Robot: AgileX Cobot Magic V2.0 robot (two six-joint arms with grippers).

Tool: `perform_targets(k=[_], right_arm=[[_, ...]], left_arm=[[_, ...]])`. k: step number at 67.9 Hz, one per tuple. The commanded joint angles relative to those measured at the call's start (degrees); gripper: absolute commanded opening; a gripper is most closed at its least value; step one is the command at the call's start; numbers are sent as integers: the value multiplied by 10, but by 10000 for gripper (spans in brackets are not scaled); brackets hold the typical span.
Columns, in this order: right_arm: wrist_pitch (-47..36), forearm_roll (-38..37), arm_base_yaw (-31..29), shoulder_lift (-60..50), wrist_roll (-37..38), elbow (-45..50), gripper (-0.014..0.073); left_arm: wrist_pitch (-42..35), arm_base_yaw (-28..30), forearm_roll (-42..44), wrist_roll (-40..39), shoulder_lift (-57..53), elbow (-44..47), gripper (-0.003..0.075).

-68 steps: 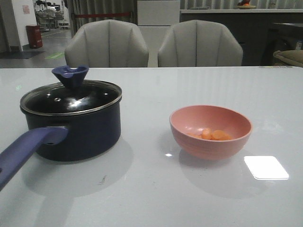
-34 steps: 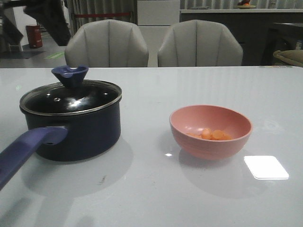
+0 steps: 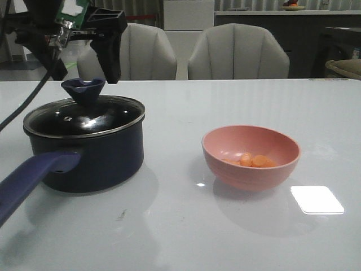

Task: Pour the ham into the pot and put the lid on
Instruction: 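Lower the left gripper onto the purple lid knob and grasp it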

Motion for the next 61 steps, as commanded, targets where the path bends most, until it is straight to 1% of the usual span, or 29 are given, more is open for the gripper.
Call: perform_targets(k=[1,7,23,29,33,34,37,44,51,61], right_arm=[[-49,-8,-3,-11,-2,-3,145],[-49,-8,-3,-11,-2,-3,145],[-49,-8,-3,-11,-2,-3,145],[-49,-8,-3,-11,-2,-3,145],[-49,-8,-3,-11,-2,-3,145],[-49,-8,-3,-11,-2,-3,145],[-49,-8,-3,-11,-2,-3,145],[-49,-8,-3,-11,-2,-3,145],[-49,-8,-3,-11,-2,-3,145],[-49,-8,-3,-11,-2,-3,145]], left_arm=[[-4,-2,13,-19,-13,-23,627],[4,-1,29,-37,-1,-23,627],[-1,0,27,-37,10,-23,616],[-1,0,25,-37,11,-23,561],[-1,0,25,-37,11,-23,490],[-1,0,25,-37,11,-23,490],[-1,0,25,-37,11,-23,433],[-3,0,25,-37,11,-25,362],[0,0,25,-37,11,-32,330],[13,0,27,-37,9,-52,330]])
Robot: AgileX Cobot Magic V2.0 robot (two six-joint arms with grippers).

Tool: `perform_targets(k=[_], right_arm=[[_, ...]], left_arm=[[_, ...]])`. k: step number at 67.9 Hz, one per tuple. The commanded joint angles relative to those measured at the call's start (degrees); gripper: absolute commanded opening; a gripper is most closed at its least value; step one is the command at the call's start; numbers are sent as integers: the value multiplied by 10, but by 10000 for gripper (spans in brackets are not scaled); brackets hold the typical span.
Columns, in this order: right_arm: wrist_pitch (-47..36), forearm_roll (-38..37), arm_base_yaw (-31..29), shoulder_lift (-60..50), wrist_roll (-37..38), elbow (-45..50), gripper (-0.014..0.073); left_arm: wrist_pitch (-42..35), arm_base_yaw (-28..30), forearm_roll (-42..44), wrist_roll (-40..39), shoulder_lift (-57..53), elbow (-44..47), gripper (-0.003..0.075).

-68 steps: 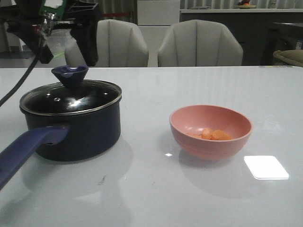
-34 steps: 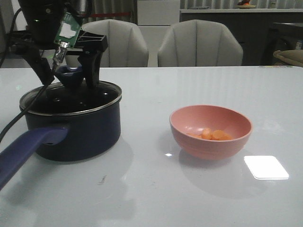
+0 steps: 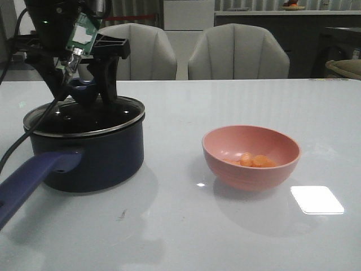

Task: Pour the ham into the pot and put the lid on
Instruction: 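Lower the left gripper onto the purple lid knob and grasp it, then lift the glass lid off the pot and set it beside the pot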

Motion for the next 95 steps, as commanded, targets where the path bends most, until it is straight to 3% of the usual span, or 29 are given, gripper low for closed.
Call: perform_targets(k=[1,15,31,40,57,71,95], right_arm=[[-49,-8,-3,-11,-2,-3,145],[-49,-8,-3,-11,-2,-3,145],[-49,-8,-3,-11,-2,-3,145],[-49,-8,-3,-11,-2,-3,145],[-49,-8,-3,-11,-2,-3,145],[-49,-8,-3,-11,-2,-3,145],[-49,-8,-3,-11,-2,-3,145]], left_arm=[[-13,0,11,-8,-33,-33,330],[18,20,45,9,-70,-34,330],[41,112,45,55,-125,-14,330],[12,189,39,88,-153,27,330],[-100,304,-70,164,-157,155,330],[-188,314,-74,164,-124,242,330],[-202,314,-74,164,-71,253,347]])
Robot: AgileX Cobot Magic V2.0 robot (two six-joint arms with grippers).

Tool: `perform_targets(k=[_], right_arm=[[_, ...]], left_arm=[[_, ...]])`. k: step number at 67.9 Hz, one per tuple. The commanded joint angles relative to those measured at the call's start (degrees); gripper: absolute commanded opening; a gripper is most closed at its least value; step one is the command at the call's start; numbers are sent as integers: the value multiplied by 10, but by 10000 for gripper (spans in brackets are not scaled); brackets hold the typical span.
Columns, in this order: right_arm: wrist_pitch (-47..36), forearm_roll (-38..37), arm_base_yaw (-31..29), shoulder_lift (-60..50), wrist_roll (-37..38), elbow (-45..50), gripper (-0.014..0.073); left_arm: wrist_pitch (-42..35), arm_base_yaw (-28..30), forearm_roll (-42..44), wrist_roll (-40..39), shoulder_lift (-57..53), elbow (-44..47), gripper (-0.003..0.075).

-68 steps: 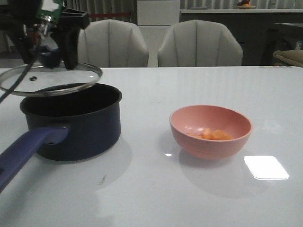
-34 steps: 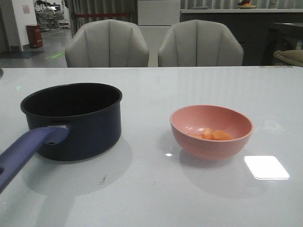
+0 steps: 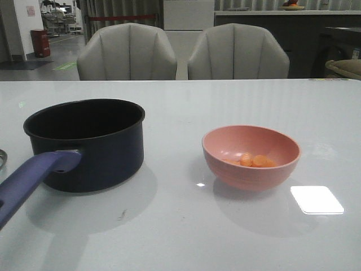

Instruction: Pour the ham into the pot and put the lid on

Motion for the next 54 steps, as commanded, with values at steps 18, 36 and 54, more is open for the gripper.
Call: perform_targets(k=[18,36,54], right_arm=[[-49,-8,-3,-11,-2,-3,145],[-49,-8,-3,-11,-2,-3,145],[-49,-8,-3,-11,-2,-3,145]], left_arm=[[-28,1,-5,0,-21,-14,561],[-15,-2,-3,0,-25,-27,634],[-21,-48,1,0,-117,-26,582]])
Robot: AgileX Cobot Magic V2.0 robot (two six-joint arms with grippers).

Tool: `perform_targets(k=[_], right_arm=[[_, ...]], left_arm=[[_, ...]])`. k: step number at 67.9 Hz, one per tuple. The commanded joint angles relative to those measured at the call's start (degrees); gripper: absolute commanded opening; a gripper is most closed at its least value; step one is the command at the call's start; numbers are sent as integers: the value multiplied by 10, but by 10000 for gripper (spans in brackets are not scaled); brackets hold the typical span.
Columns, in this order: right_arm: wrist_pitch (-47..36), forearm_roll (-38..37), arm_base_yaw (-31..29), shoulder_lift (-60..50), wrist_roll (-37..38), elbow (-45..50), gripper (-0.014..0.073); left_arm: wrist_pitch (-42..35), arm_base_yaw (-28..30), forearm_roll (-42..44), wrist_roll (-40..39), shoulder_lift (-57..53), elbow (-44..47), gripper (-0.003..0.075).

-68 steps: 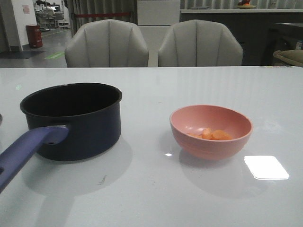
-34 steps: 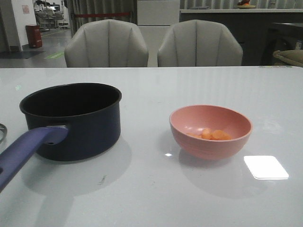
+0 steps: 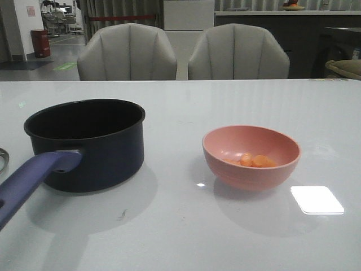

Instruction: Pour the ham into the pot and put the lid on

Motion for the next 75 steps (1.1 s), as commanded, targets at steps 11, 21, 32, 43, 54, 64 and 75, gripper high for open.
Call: perform_targets(k=[11,21,32,43,54,64,75], right_arm=[[-49,-8,-3,-11,-2,-3,145],[-49,-8,-3,-11,-2,-3,145],[-49,-8,-3,-11,-2,-3,145],[-49,-8,-3,-11,-2,-3,145],[-49,-8,-3,-11,-2,-3,145],[-49,-8,-3,-11,-2,-3,145],[-49,-8,-3,-11,-2,-3,145]], left_arm=[[-52,-62,8,0,-165,18,542],[-90,-89,8,0,-264,63,528],[-126,-107,4,0,-372,123,528],[-179,-122,-32,0,-493,204,527],[-213,-166,-32,0,-614,275,526],[-210,-194,-32,0,-697,321,512],[-214,-216,-32,0,-786,367,475]])
